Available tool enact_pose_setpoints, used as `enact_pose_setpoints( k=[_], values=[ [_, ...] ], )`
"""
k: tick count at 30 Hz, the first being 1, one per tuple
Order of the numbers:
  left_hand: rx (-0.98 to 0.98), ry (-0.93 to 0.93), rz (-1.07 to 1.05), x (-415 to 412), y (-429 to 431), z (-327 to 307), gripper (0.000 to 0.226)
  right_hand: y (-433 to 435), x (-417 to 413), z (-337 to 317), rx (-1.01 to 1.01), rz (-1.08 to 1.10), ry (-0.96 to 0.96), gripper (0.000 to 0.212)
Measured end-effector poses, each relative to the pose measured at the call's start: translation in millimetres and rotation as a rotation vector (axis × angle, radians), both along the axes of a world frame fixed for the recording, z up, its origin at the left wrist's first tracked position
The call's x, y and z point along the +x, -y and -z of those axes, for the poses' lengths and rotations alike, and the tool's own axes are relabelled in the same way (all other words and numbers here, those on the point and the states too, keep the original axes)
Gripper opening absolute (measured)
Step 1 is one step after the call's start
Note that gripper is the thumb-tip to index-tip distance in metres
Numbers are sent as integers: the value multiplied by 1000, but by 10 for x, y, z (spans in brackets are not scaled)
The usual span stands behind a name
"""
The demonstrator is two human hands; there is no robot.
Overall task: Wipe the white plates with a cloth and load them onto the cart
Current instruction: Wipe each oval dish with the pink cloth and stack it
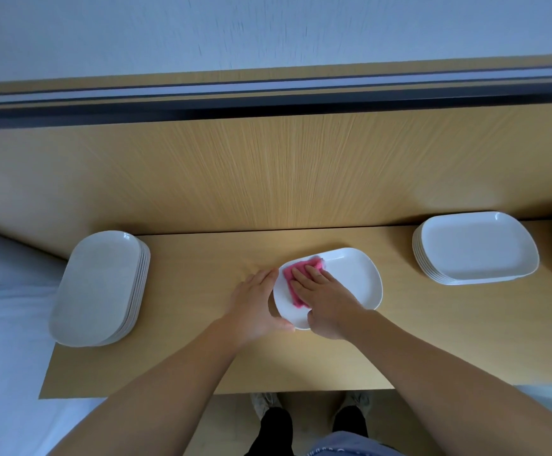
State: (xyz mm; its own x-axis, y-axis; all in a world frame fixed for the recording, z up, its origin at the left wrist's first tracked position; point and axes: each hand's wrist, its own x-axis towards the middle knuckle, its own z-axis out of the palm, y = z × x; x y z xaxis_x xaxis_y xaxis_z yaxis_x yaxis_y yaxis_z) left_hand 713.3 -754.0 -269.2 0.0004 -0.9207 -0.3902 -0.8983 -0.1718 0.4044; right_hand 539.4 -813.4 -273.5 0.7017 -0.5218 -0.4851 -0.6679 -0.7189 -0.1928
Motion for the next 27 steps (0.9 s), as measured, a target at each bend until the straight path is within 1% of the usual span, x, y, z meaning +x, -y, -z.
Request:
enact_pose_setpoints(
  k=[4, 9, 13, 18, 20, 24, 27],
  values=[
    [9, 6, -5, 6, 5, 24, 119, -8, 45, -44, -4, -109, 27, 78],
    [7, 43, 44, 27, 18, 52, 122, 1, -12, -102, 71, -183, 27, 83],
    [-8, 80, 126, 47, 24, 60, 113, -23, -88, -103, 143, -177, 23, 87],
    [-8, 112, 142, 63, 16, 48, 107, -43, -268, -71, 241, -171, 116, 83],
    [-3, 113, 135, 72, 11, 37, 107, -58, -340, -86, 258, -164, 167, 74],
    [12, 136, 140, 94, 18, 22, 105, -48, -518, -122, 253, -142, 285, 40],
    [12, 145, 140, 94, 21, 12, 103, -9, -627, -102, 225, -146, 290, 25]
  ],
)
